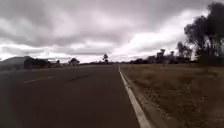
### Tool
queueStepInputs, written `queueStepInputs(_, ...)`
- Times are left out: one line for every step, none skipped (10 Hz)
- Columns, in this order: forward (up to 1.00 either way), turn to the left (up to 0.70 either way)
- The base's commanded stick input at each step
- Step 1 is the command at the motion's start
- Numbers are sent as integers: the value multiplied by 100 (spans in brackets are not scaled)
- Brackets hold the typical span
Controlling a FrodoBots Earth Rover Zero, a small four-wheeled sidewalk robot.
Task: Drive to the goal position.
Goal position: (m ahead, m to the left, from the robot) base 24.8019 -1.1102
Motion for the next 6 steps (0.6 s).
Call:
queueStepInputs(85, 0)
queueStepInputs(85, 0)
queueStepInputs(85, 0)
queueStepInputs(85, 0)
queueStepInputs(85, 0)
queueStepInputs(85, 0)
